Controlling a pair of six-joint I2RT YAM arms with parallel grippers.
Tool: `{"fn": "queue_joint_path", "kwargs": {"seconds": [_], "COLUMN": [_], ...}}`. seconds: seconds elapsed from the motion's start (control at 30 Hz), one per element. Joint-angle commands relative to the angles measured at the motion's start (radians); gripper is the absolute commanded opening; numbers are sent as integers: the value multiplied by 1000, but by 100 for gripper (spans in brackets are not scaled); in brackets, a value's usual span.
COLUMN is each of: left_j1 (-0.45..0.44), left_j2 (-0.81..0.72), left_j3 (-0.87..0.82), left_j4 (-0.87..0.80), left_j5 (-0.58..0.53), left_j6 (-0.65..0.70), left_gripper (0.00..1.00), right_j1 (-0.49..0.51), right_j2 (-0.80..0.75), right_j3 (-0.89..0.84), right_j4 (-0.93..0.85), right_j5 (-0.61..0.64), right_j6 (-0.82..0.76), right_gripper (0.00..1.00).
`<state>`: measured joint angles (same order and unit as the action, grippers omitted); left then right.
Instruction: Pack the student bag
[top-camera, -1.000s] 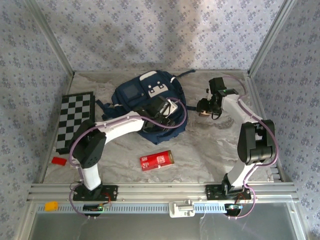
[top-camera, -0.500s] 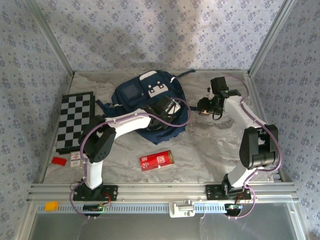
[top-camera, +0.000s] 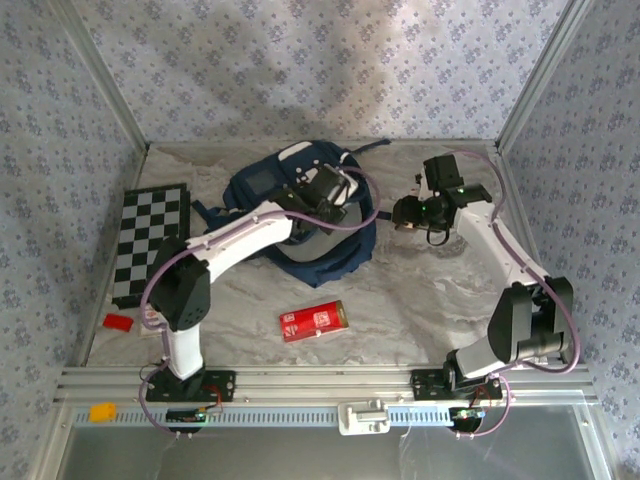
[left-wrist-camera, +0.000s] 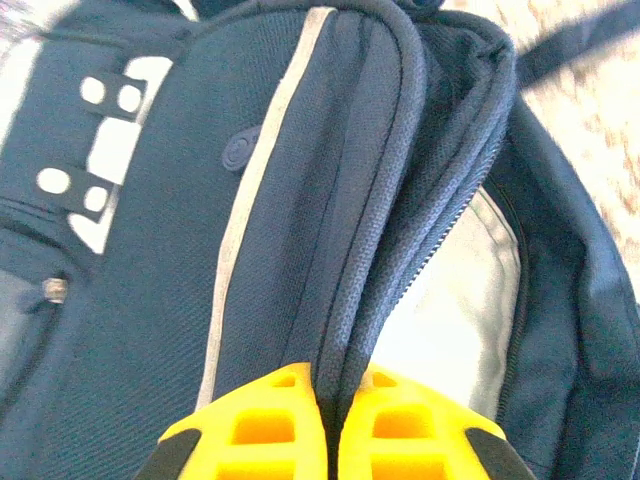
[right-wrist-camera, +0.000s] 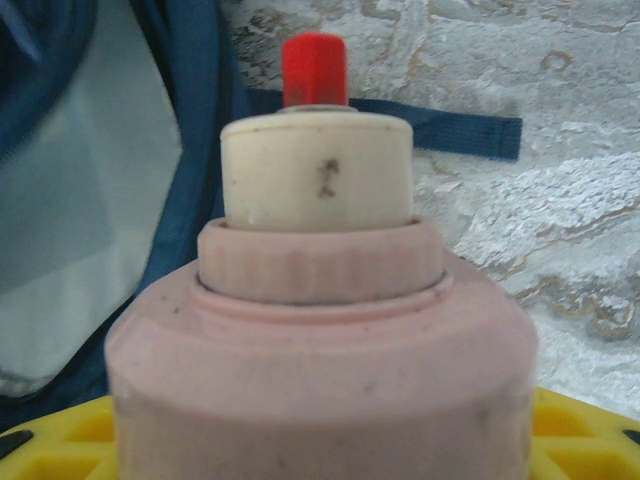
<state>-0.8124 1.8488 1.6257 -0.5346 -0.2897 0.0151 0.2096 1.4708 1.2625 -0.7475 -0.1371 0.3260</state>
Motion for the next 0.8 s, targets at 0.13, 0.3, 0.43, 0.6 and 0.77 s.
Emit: {"fn": "queue_joint_path", "kwargs": {"seconds": [0.13, 0.3, 0.43, 0.6, 0.77], "left_j1": [10, 12, 19, 41, 68], "left_j2": [-79, -54, -46, -56, -63], "left_j3": [237, 313, 319, 347, 333], "left_j4": [-51, -90, -100, -103, -98], "left_j5": [-38, -47, -52, -42, 10], "left_j6": [-100, -102, -133, -168, -201], "left_gripper": [0, 0, 0, 0, 0], "right_j1": [176, 304, 355, 371, 380], "right_j2": [13, 207, 375, 520, 555], "right_j3": [61, 196, 301, 382, 367], "right_j4": [-6, 77, 187, 259, 306], "right_j5": [1, 53, 84, 108, 142], "right_j6": [74, 87, 54, 1, -30], "right_gripper": [48, 48, 48, 48, 57]}}
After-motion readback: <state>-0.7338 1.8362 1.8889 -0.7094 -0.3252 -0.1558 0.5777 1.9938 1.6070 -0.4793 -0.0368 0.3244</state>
